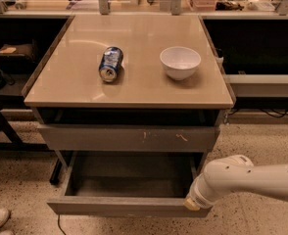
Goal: Close middle drawer
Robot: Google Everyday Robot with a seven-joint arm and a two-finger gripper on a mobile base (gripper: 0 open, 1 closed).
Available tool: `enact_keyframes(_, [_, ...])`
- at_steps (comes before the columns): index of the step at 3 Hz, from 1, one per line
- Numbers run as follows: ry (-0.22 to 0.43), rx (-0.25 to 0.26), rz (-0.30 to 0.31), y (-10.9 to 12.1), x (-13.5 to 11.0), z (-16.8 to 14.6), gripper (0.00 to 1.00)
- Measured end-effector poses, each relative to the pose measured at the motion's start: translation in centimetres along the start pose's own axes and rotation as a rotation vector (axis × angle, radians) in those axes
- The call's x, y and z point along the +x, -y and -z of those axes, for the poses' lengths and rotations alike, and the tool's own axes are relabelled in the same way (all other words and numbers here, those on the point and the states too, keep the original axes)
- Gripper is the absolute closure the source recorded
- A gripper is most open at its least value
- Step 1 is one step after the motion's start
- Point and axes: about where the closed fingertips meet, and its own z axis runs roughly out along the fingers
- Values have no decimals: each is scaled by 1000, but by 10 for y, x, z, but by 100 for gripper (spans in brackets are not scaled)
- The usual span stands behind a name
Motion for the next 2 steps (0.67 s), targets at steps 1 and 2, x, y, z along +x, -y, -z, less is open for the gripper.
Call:
enact_keyframes(1, [0, -53, -33, -6, 14, 6, 100])
enact_keyframes(2, [-25, -131, -91, -27, 42, 4, 100])
